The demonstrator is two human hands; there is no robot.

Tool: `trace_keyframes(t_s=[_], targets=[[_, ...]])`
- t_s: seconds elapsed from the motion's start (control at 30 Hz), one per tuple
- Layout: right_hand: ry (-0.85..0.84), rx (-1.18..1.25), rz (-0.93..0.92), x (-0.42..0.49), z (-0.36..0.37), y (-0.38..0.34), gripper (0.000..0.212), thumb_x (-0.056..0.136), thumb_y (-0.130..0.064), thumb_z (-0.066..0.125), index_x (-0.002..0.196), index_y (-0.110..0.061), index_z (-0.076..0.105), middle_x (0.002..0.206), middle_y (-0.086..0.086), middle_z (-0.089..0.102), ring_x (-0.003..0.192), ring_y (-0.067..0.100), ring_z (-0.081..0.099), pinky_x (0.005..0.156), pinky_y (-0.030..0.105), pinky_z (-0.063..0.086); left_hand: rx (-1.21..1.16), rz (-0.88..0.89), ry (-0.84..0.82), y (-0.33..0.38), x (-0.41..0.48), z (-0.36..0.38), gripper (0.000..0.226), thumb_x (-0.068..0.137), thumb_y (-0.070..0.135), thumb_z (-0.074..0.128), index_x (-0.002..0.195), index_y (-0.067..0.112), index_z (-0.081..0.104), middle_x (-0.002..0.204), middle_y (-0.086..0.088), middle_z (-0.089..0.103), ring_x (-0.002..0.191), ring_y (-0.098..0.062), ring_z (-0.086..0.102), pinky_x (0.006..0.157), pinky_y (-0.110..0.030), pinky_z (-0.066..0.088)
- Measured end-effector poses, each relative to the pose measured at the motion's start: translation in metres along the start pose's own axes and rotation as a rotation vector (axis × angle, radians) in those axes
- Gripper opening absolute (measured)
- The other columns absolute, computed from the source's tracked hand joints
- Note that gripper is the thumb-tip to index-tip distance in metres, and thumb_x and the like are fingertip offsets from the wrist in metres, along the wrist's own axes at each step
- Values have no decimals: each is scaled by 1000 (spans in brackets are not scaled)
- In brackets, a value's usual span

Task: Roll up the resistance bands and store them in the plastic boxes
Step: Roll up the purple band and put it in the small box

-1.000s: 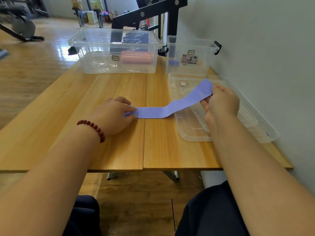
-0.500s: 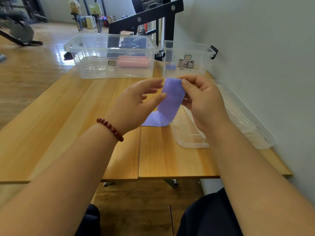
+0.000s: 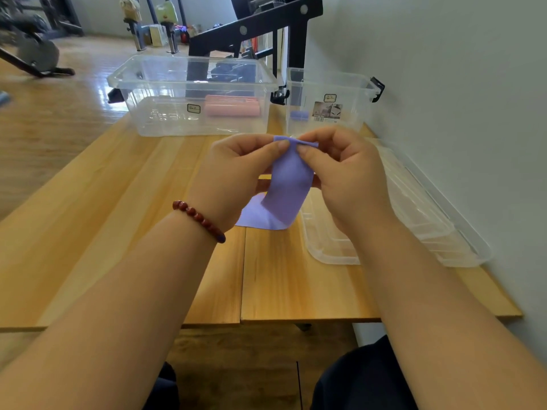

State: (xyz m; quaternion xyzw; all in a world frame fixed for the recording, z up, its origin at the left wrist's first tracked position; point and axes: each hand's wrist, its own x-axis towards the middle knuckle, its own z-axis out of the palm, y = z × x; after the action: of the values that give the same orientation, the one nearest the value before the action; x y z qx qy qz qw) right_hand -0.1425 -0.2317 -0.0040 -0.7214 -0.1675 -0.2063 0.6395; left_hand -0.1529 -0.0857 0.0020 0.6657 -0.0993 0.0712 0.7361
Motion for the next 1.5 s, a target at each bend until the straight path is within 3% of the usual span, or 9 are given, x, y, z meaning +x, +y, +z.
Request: trace_keyframes(t_s=[0.13, 0.27, 0.4, 0.5, 0.63, 0.83, 0.97, 1.1, 1.5], targets=[[-5, -46, -52, 2, -2, 0, 24, 88, -6, 64, 82, -29, 68, 80, -13, 68, 77, 16, 67, 72, 30, 55, -146, -153, -75, 2, 5, -6, 15, 94, 11, 58, 92, 13, 73, 85, -10, 68, 78, -21, 61, 63, -20, 52], [-43, 4, -45, 2, -5, 2, 24, 86, -5, 63, 83, -29, 69, 82, -9, 67, 76, 27, 66, 70, 36, 56, -35, -115, -141, 3, 7, -12, 22, 97, 8, 54, 93, 14, 75, 97, -11, 75, 94, -25, 71, 83, -31, 59], [-96, 61, -21, -1, -5, 2, 31, 90, 3, 61, 77, -25, 69, 75, -13, 67, 69, 9, 65, 60, 21, 49, 41, -78, -147, 7, 3, -15, 23, 98, 4, 51, 97, 14, 72, 104, -16, 73, 97, -29, 70, 87, -34, 58], [-98, 23, -42, -1, -6, 4, 29, 90, -1, 62, 79, -26, 70, 78, -12, 70, 74, 10, 67, 66, 24, 52, -47, -153, -158, 8, 3, -16, 25, 97, 1, 49, 101, 7, 72, 103, -22, 68, 91, -32, 61, 81, -30, 54], [-88, -38, -116, -2, -6, 6, 32, 89, -4, 62, 79, -33, 70, 81, -13, 71, 84, 13, 69, 76, 27, 55, -44, -143, -101, 4, 0, -14, 15, 92, 12, 63, 101, 5, 73, 108, -21, 70, 98, -29, 69, 90, -37, 57], [-132, 30, -42, -4, -2, 5, 33, 92, -1, 59, 80, -30, 69, 80, -14, 69, 76, 8, 67, 67, 20, 51, 139, -33, 1, 3, -2, -13, 15, 89, 5, 67, 93, 18, 71, 95, -11, 74, 93, -20, 72, 80, -30, 59], [-135, 135, 99, -2, -2, 2, 17, 80, -13, 58, 86, -25, 70, 83, -6, 68, 84, 17, 68, 72, 37, 60, 314, 92, 9, 5, -3, -12, 16, 89, 5, 67, 87, 21, 70, 87, -6, 74, 82, -16, 71, 73, -25, 60], [-82, 55, 44, -2, -1, 3, 12, 81, -14, 67, 80, -25, 71, 79, -6, 71, 77, 15, 69, 67, 35, 59, 290, 97, -7, 5, -2, -13, 16, 90, 6, 66, 91, 21, 69, 88, 2, 75, 84, -9, 72, 73, -22, 58], [-18, -71, -69, -1, -9, 5, 22, 88, -7, 66, 84, -28, 68, 81, -12, 71, 79, 14, 69, 71, 37, 60, 204, 11, -38, -1, -1, -9, 14, 92, 6, 63, 102, 11, 72, 99, -9, 74, 94, -19, 71, 80, -27, 59]])
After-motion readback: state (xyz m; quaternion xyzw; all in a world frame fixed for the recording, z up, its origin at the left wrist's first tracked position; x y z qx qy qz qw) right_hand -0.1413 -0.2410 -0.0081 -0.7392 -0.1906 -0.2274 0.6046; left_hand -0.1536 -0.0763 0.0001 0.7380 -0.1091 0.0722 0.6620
